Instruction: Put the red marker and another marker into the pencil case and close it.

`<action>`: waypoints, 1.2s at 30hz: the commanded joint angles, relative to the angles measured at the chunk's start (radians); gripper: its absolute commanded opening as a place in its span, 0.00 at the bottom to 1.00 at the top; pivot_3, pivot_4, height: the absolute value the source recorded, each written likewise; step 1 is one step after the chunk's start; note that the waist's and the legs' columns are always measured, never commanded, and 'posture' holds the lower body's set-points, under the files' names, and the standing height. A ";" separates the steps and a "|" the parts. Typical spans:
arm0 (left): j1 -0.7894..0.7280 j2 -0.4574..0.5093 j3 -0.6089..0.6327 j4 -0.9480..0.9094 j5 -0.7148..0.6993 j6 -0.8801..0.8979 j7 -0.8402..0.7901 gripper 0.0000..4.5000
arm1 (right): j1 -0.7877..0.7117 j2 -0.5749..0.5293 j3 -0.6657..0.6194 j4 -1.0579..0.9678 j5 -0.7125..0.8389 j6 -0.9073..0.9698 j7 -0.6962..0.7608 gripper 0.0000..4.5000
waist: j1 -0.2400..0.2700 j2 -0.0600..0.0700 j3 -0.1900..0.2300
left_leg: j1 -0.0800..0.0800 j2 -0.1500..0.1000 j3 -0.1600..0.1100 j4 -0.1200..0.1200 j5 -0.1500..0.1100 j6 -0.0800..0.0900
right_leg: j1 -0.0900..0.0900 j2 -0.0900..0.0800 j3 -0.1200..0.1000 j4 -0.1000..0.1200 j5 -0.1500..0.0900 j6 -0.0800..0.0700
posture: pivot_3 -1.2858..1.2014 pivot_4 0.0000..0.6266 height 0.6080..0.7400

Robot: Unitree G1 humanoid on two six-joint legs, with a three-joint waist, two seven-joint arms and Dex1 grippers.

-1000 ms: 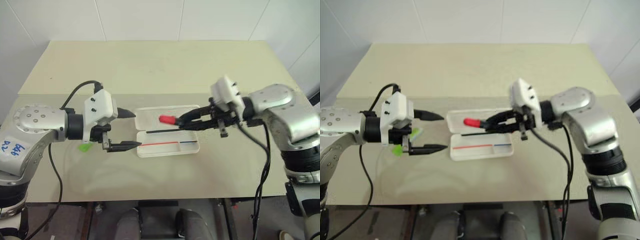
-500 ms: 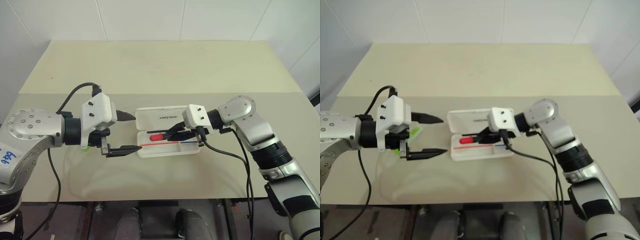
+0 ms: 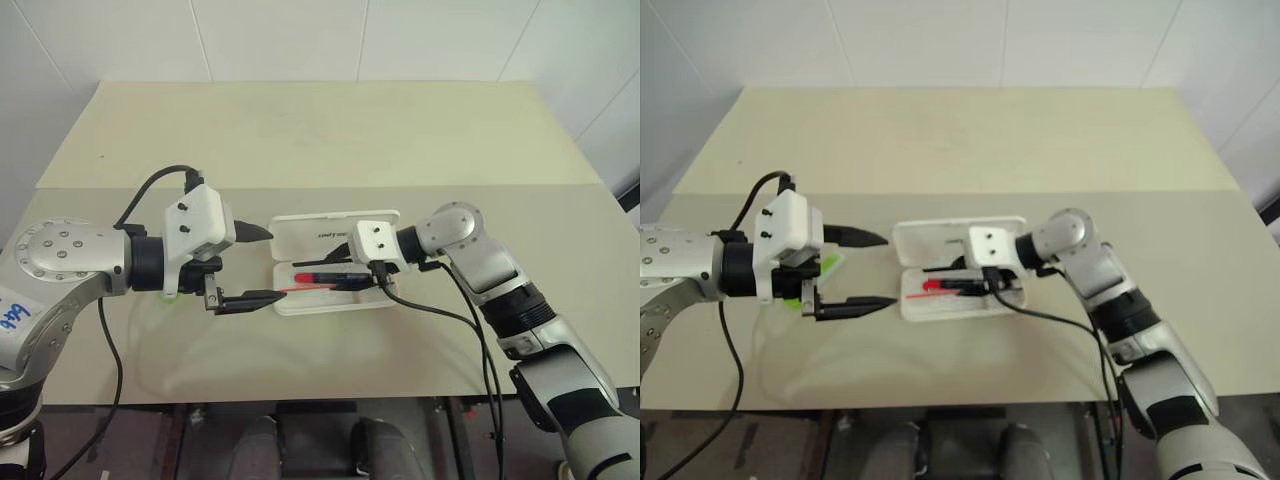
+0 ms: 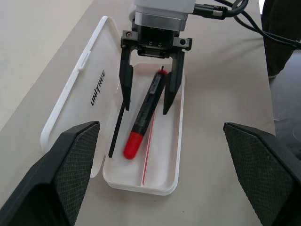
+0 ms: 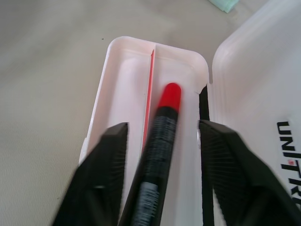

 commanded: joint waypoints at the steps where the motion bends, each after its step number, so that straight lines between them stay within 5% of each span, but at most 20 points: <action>1: 0.005 0.020 0.034 -0.036 -0.017 -0.006 0.006 1.00 | -0.012 -0.002 -0.021 -0.005 0.003 -0.019 -0.002 0.85 | 0.000 0.000 0.000 | 0.000 0.000 0.000 0.000 0.000 0.000 | 0.000 0.000 0.000 0.000 0.000 0.000 | 0.52 0.24 1.00; 3: 0.007 0.023 0.037 -0.035 -0.019 -0.008 0.004 1.00 | -0.013 -0.007 -0.030 -0.008 0.017 -0.009 0.012 0.99 | 0.000 0.000 0.000 | 0.000 0.000 0.000 0.000 0.000 0.000 | 0.000 0.000 0.000 0.000 0.000 0.000 | 0.52 0.24 1.00; 11: 0.025 0.035 0.072 -0.035 -0.034 -0.013 -0.007 1.00 | 0.001 -0.053 -0.126 -0.093 0.201 0.107 0.131 0.99 | 0.000 0.000 0.000 | 0.000 0.000 0.000 0.000 0.000 0.000 | 0.000 0.000 0.000 0.000 0.000 0.000 | 0.52 0.24 1.00; 14: 0.074 0.056 0.168 -0.022 -0.052 -0.009 -0.017 1.00 | -0.031 -0.061 -0.254 -0.133 0.395 0.313 0.134 0.99 | -0.001 0.000 0.000 | 0.000 0.000 0.000 0.000 0.000 0.000 | 0.000 0.000 0.000 0.000 0.000 0.000 | 0.52 0.24 1.00; 23: 0.319 0.129 0.424 0.168 0.077 -0.080 -0.055 1.00 | -0.125 -0.130 -0.468 -0.211 0.619 0.653 -0.043 0.99 | -0.002 0.000 0.000 | 0.000 0.001 0.000 -0.001 -0.001 0.000 | 0.000 0.000 0.000 -0.001 0.000 0.000 | 0.52 0.24 1.00; 29: 0.333 0.109 0.258 0.355 0.229 -0.190 0.000 1.00 | -0.129 -0.178 -0.314 -0.283 0.441 0.547 -0.064 0.99 | 0.000 0.000 0.000 | 0.000 0.001 0.002 -0.002 -0.002 0.000 | -0.002 0.000 0.001 -0.001 0.000 0.000 | 0.52 0.24 1.00; 36: 0.205 0.062 0.052 0.521 0.348 -0.261 0.040 1.00 | -0.091 -0.195 -0.282 -0.373 0.462 0.511 0.015 0.99 | 0.001 -0.001 0.000 | -0.001 0.001 0.005 0.000 -0.004 0.002 | -0.003 0.000 0.003 -0.001 0.000 0.000 | 0.52 0.24 1.00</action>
